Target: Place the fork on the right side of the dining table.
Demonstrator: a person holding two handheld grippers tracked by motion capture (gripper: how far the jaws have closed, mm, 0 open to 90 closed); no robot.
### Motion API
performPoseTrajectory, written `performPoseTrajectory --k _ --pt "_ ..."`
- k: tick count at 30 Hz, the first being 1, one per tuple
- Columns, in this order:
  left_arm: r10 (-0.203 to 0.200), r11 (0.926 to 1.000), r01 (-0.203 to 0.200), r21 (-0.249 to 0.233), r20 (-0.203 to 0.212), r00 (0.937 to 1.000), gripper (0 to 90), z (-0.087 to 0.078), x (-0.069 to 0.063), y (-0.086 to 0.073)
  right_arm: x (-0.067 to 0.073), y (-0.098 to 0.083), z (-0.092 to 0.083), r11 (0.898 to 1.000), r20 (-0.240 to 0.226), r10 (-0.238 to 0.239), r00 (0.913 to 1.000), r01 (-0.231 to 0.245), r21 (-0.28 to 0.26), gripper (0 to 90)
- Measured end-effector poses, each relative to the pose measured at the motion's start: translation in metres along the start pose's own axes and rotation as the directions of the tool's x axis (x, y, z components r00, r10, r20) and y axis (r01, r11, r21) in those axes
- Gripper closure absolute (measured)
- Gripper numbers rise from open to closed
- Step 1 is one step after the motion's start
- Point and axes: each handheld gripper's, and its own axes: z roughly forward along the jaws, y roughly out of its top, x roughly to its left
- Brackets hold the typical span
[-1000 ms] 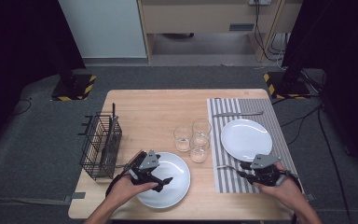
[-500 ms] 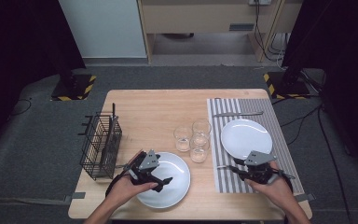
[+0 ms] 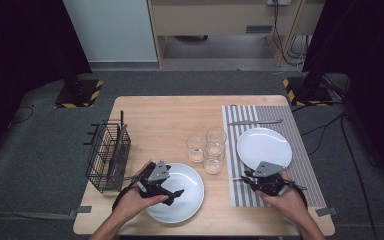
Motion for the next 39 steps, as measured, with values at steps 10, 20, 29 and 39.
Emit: performPoseTrajectory --k 10,20,29,39 --pt "0.001 1.0000 -0.001 0.004 0.005 1.0000 3.9 0.001 -0.001 -0.001 -0.003 0.000 0.008 0.999 0.006 -0.011 0.9999 0.011 0.030 82.0" --pt "0.002 0.9999 -0.002 0.011 0.012 0.9999 4.0 0.003 -0.002 -0.002 -0.010 -0.002 0.009 0.999 0.012 0.002 0.9999 -0.003 0.042 82.1" --pt "0.002 0.9999 -0.002 0.015 0.012 0.9999 4.0 0.003 -0.002 -0.003 -0.017 -0.006 0.011 0.997 0.029 0.032 0.9991 -0.034 0.067 76.9" --pt "0.004 0.9999 -0.004 0.013 0.013 0.9999 4.0 0.003 -0.002 -0.003 -0.018 -0.005 0.010 0.998 0.032 0.044 0.9985 -0.045 0.047 69.5"
